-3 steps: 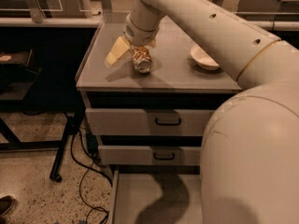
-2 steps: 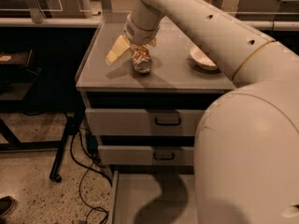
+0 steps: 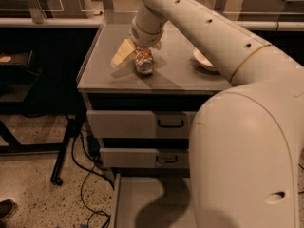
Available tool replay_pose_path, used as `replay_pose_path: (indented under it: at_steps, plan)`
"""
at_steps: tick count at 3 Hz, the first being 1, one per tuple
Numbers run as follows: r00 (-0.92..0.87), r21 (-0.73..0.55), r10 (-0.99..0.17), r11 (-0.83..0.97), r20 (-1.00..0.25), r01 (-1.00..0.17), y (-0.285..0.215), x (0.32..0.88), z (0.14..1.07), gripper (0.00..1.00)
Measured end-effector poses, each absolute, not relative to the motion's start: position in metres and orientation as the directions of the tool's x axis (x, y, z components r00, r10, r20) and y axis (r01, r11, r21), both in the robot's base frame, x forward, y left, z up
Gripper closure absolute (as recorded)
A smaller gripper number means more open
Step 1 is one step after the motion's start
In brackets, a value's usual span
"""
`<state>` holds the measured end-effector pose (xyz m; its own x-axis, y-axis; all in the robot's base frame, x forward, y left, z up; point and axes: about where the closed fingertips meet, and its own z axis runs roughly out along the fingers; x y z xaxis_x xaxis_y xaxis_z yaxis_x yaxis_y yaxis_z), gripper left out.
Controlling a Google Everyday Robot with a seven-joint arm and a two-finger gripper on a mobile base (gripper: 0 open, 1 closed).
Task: Place orange can into bottom drawer
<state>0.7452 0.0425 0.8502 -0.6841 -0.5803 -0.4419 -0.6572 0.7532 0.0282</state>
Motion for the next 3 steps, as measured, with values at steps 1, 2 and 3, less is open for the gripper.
replay_pose_path:
  at_steps: [1,2,3]
  plan:
    - [-0.684,0.028,-0.580,0.753,-0.442,-0.657,0.0426,0.7452,0.8502,0.26]
    - [-0.684,0.028,-0.580,0.753,-0.442,-0.657,0.0426,0.7452,0.8502,0.51]
    - [-0.684,0.028,-0.580,0.753,-0.442,-0.657,0.0426,0.7452,0.8501,0.73]
